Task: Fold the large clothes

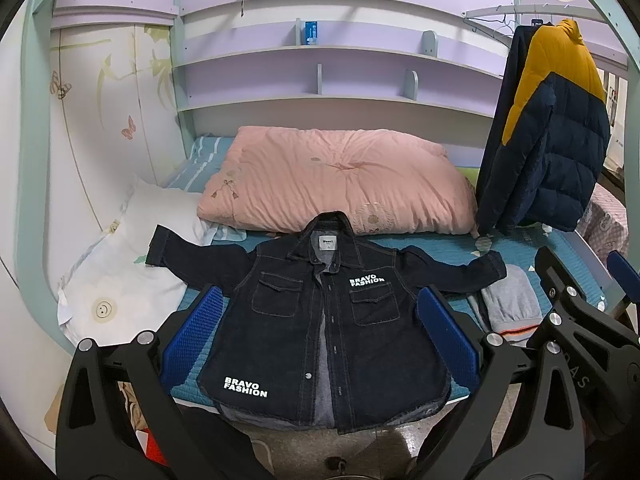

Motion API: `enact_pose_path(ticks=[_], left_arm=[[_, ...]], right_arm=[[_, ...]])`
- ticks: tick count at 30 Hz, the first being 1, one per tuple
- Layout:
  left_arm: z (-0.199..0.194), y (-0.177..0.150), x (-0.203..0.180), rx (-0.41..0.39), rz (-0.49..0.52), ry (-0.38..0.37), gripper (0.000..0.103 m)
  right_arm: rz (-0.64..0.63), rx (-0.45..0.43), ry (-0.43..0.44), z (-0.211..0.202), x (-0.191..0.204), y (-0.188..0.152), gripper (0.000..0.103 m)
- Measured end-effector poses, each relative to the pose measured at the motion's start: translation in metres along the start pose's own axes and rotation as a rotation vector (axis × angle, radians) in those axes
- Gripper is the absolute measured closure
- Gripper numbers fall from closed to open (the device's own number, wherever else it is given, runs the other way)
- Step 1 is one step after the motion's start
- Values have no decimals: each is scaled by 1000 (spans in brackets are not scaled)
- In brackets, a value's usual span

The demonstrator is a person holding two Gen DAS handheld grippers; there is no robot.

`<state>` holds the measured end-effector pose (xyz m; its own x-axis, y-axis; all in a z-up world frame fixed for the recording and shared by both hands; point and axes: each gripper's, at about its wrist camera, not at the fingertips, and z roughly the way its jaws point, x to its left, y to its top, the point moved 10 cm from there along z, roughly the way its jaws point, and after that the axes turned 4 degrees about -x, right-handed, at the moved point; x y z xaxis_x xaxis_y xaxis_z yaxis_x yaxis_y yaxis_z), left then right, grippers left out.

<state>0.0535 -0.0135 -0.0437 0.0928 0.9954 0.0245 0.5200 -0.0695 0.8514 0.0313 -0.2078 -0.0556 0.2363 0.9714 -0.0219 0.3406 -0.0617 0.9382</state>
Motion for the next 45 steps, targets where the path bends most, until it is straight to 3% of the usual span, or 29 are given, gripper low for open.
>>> enact_pose_path(ticks=[19, 28, 37, 45], left_arm=[[3, -5, -9, 14, 1, -9, 5], [21, -26, -8, 90, -13, -12, 5], [62, -49, 33, 209, -90, 59, 5], [121, -58, 90, 281, -158, 125, 5]], right_arm=[[0, 5, -3, -4, 1, -7, 7], [9, 44, 39, 8, -1, -16, 7], [-11, 125, 138, 48, 31, -27, 7], [-47, 230, 203, 114, 87, -43, 8]])
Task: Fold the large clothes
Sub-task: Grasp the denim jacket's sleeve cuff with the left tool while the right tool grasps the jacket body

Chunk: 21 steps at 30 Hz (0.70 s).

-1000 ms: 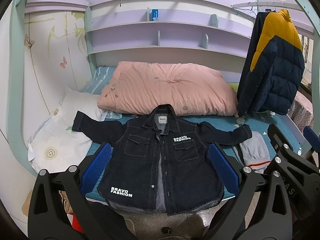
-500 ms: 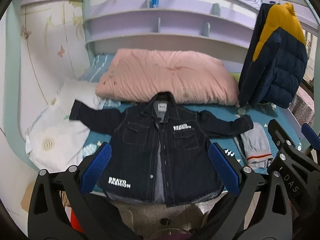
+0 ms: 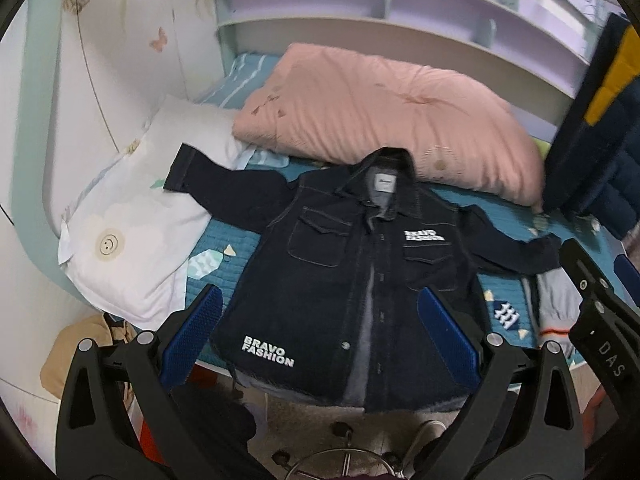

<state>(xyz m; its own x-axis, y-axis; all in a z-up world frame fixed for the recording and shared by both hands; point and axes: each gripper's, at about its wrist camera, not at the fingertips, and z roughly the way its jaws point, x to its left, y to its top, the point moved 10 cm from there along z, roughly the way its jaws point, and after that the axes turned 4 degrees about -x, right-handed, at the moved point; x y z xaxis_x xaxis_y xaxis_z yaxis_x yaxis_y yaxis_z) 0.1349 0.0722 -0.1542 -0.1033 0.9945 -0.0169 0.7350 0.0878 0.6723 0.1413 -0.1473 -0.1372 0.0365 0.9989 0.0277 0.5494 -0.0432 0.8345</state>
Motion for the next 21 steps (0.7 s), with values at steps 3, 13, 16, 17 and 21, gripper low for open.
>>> enact_pose_path(ticks=[3, 13, 16, 17, 21], left_arm=[[34, 9, 21, 28, -27, 35, 5], [165, 57, 128, 31, -113, 224, 5], [204, 70, 163, 42, -144, 259, 5], [219, 77, 178, 35, -155, 272, 5], [266, 91, 223, 40, -177, 316, 5]], right_arm=[[-34, 35, 45, 30, 27, 3, 8], [-149, 148, 181, 163, 140, 11, 8], [-177, 165, 195, 197, 167, 15, 8], [-181, 173, 206, 210, 178, 16, 8], [-195, 226, 210, 260, 208, 11, 8]])
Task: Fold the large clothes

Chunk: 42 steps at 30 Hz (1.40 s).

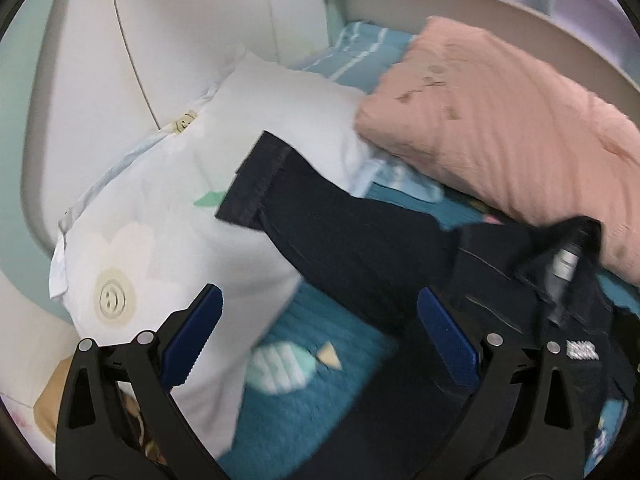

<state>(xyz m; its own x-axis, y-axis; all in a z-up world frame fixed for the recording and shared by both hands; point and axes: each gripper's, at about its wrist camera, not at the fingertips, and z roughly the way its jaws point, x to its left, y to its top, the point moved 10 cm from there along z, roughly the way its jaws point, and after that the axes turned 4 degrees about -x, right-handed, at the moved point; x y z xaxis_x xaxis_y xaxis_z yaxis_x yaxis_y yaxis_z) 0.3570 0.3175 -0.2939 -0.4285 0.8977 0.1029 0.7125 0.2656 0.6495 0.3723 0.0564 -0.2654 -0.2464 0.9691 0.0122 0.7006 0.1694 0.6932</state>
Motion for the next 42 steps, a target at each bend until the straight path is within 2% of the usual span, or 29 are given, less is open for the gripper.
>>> enact_pose_path(ticks=[3, 6, 9, 11, 13, 17, 18, 21, 23, 24, 25, 27, 30, 35, 42], left_arm=[[37, 7, 15, 36, -27, 3, 5], [73, 11, 33, 95, -107, -9, 5], [103, 13, 49, 147, -210, -28, 5], [115, 17, 61, 151, -257, -5, 5], [126, 24, 71, 150, -309, -26, 5], [145, 31, 77, 172, -384, -83, 5], [153, 32, 75, 188, -391, -94, 5], [171, 29, 70, 248, -385, -131, 7], [183, 25, 72, 270, -379, -116, 26], [192, 20, 80, 286, -364, -51, 45], [196, 20, 82, 288, -355, -27, 52], [199, 22, 84, 271, -340, -45, 57], [191, 27, 80, 247, -318, -84, 74], [171, 35, 73, 209, -318, -122, 81], [126, 49, 58, 109, -212, -77, 82]], right_arm=[[5, 41, 19, 37, 13, 4, 8], [46, 100, 40, 80, 23, 4, 15], [90, 171, 86, 121, 37, 3, 39], [106, 234, 132, 146, 51, 1, 67], [134, 303, 195, 165, 64, -5, 83], [169, 440, 272, 202, 86, -23, 97], [173, 473, 281, 210, 91, -30, 98], [161, 553, 223, 236, 94, -54, 99], [192, 597, 208, 252, 94, -71, 99], [213, 600, 205, 257, 93, -76, 99], [217, 587, 207, 258, 94, -77, 99], [189, 574, 207, 259, 98, -77, 99], [210, 585, 214, 267, 100, -79, 100], [278, 602, 272, 273, 97, -81, 101], [313, 550, 313, 258, 95, -66, 102]])
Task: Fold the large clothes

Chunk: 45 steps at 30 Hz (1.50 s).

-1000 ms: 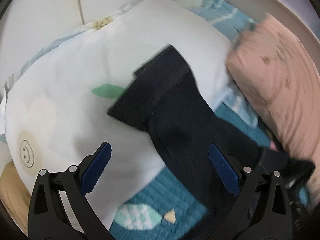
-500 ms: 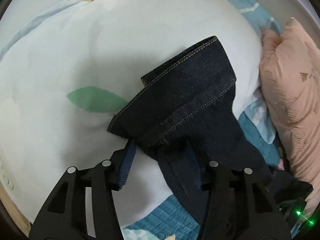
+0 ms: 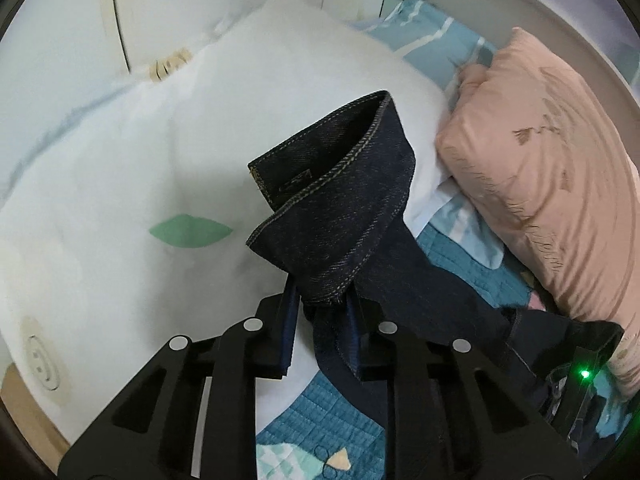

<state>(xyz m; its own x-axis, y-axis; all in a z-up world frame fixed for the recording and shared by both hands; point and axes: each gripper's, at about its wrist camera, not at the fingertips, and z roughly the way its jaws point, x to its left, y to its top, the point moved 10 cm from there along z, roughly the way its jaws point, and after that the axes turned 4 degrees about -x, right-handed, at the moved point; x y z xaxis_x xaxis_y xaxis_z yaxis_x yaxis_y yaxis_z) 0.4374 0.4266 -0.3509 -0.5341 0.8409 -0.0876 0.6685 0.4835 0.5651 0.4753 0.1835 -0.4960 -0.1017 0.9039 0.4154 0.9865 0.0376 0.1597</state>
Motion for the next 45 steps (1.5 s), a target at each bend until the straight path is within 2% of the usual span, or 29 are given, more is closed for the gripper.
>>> enact_pose_path(ticks=[2, 5, 7, 9, 11, 12, 16, 19, 22, 23, 31, 34, 42, 44, 45], left_arm=[[-14, 2, -9, -28, 12, 4, 82], [-33, 0, -24, -52, 56, 26, 82], [-50, -2, -41, -75, 102, 28, 82], [-64, -4, -58, -93, 137, 32, 82], [-81, -9, -78, -107, 152, 12, 82], [-89, -13, -90, -110, 152, -23, 82], [-117, -33, -137, -114, 190, -71, 82], [-133, -55, -176, -121, 256, -87, 82], [-145, -86, -225, -120, 347, -100, 82], [-148, -98, -241, -116, 371, -111, 82], [-145, -191, -351, -56, 531, -146, 82], [-128, -230, -380, -32, 593, -108, 82], [-75, -309, -398, 28, 680, -20, 81], [-62, -331, -399, 58, 715, -7, 78], [-57, -340, -399, 73, 728, -9, 70]], right_arm=[[11, -1, 47, -8, 5, -2, 102], [8, -51, 40, -34, 4, 3, 103], [31, -67, 75, -48, 0, 4, 102], [40, -95, 76, -67, -8, -5, 103], [34, -128, 70, -88, -22, -13, 103], [41, -138, 71, -97, -29, -15, 103], [107, -236, 58, -158, -76, -21, 102], [131, -275, 48, -199, -114, -34, 102], [166, -330, 13, -252, -167, -57, 102], [177, -336, 7, -255, -177, -62, 102], [324, -456, -77, -330, -289, -118, 102], [387, -469, -88, -337, -324, -137, 102], [472, -402, -96, -319, -375, -174, 102], [482, -387, -87, -315, -375, -179, 102], [481, -382, -85, -312, -375, -180, 102]])
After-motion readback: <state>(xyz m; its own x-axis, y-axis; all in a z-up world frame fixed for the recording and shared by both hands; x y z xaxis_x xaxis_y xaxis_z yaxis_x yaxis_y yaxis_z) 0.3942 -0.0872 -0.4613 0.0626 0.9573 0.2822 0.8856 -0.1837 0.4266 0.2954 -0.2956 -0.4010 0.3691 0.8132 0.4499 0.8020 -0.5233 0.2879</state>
